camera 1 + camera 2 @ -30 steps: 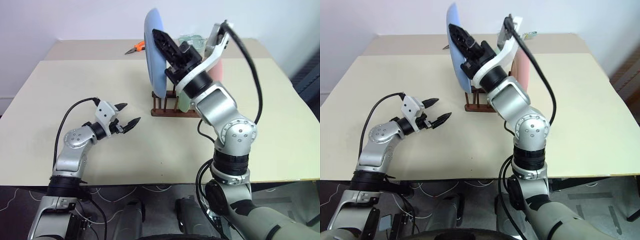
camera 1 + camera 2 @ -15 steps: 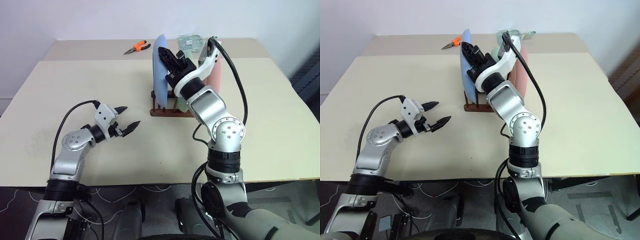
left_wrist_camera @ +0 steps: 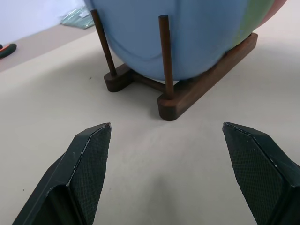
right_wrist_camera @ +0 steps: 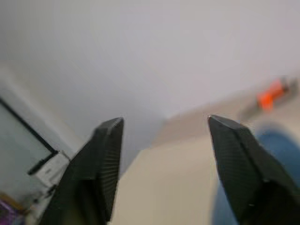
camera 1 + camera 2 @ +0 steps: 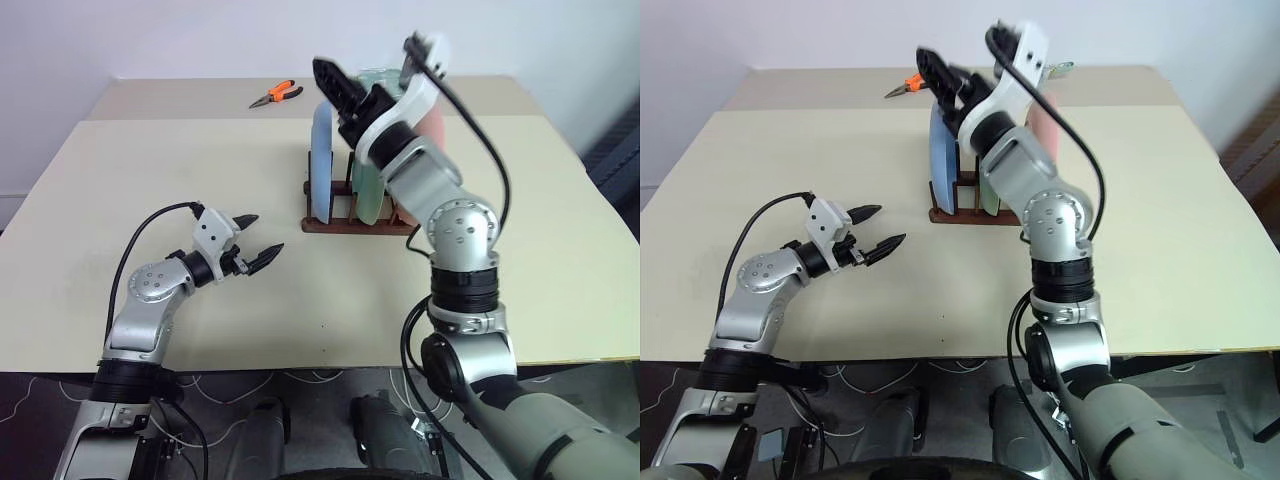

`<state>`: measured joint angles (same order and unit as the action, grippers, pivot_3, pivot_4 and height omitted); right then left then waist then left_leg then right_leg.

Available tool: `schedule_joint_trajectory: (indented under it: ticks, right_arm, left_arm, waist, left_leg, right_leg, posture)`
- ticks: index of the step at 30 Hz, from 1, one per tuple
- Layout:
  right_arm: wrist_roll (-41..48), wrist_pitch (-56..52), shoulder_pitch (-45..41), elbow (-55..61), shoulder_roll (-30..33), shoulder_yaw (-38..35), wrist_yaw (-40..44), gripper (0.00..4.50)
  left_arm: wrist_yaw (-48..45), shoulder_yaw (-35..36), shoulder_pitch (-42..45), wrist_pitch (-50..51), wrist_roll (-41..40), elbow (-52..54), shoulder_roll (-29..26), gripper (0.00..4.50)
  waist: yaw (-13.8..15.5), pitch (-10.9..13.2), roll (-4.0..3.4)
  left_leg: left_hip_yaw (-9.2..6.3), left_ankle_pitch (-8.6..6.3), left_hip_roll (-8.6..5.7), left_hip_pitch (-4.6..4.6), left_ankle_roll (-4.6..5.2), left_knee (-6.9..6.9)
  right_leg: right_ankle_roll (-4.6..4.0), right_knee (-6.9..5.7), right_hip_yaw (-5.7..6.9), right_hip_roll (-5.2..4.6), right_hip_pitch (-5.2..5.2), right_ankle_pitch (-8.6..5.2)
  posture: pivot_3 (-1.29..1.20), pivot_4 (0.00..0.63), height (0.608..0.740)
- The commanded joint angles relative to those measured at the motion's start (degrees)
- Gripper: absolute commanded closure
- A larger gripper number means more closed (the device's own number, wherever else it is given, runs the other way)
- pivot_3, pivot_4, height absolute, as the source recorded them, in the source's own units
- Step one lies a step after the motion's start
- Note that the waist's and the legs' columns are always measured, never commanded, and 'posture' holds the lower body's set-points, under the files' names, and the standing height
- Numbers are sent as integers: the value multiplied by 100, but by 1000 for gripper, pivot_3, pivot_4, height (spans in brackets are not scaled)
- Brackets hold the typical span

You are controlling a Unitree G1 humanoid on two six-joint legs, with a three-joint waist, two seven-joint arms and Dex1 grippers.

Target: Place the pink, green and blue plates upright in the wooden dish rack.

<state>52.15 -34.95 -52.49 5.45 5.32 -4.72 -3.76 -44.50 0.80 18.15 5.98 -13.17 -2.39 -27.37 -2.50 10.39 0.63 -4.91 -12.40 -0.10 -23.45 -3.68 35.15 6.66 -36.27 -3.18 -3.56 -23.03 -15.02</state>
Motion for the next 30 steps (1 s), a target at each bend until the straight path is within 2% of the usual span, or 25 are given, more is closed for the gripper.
schedule_joint_trajectory:
  ticks: [1, 3, 6, 9, 11, 13, 15, 18, 30]
  right_arm:
    - [-375, 221, 59, 1049, 960, -167, 995, 1569]
    - [-385, 245, 344, 1359, 1622, -549, 1387, 1569]
    - [-830, 314, 941, 1201, 2489, -1291, 1345, 1569]
    - [-1883, 616, 2124, 714, 3411, -1631, 1555, 1569]
    - [-2253, 848, 2801, 569, 3684, -1649, 1813, 1569]
    - [-2418, 1019, 3160, 491, 3750, -1632, 2026, 1569]
    - [-2799, 1409, 4037, 401, 3719, -1304, 2514, 1569]
    - [-3218, 1861, 4745, 296, 3582, -897, 2892, 1569]
    - [-3562, 2381, 4381, -340, 3125, -699, 3208, 1569]
  left_arm:
    - [29, 11, -66, 31, -56, 297, -5, 588]
    - [31, 1, -98, 20, -35, 297, 8, 588]
    - [54, 8, -76, -61, 23, 159, 21, 588]
    - [226, 42, 5, -252, 198, -159, 26, 588]
    - [337, 73, 47, -377, 295, -376, 21, 588]
    - [423, 83, 82, -511, 385, -527, 14, 588]
    - [522, 201, 97, -671, 420, -823, -34, 588]
    - [557, 255, 10, -902, 518, -1105, -158, 588]
    - [618, 276, -390, -881, 465, -744, -262, 588]
  waist:
    - [29, 1, 0]
    - [46, 0, 2]
    - [58, -2, 5]
    - [117, -3, 8]
    - [152, -4, 10]
    - [103, 1, -2]
    - [44, 4, -13]
    - [14, -6, 8]
    - [55, 0, 5]
  left_leg:
    - [0, 0, -1, -2, 0, 1]
    - [0, 0, -2, -3, 0, 1]
    - [1, 0, -3, -1, 0, 1]
    - [4, 0, -2, 2, 0, 5]
    - [7, 0, -3, 5, 0, 3]
    - [19, -1, -2, 7, 1, 1]
    - [25, 0, -1, 9, 1, 2]
    - [16, -1, 6, 19, 2, 0]
    - [37, 0, -3, 18, 3, 13]
  right_leg:
    - [0, 1, 0, -1, 0, 0]
    - [0, 9, 0, -4, 4, 0]
    - [-1, 19, 1, -4, 14, -2]
    - [-16, 21, 0, -5, 18, -10]
    - [-17, 26, -1, -4, 21, -11]
    - [-11, 21, -14, -4, 14, -8]
    - [0, 14, -23, -2, 9, -1]
    - [2, 16, -18, 8, 24, -4]
    - [1, 17, -46, 1, 23, -3]
  posture:
    - [0, 150, 740]
    - [0, 150, 740]
    - [0, 150, 740]
    - [0, 150, 740]
    - [0, 150, 740]
    - [0, 150, 740]
    - [0, 150, 740]
    - [0, 150, 740]
    - [0, 150, 740]
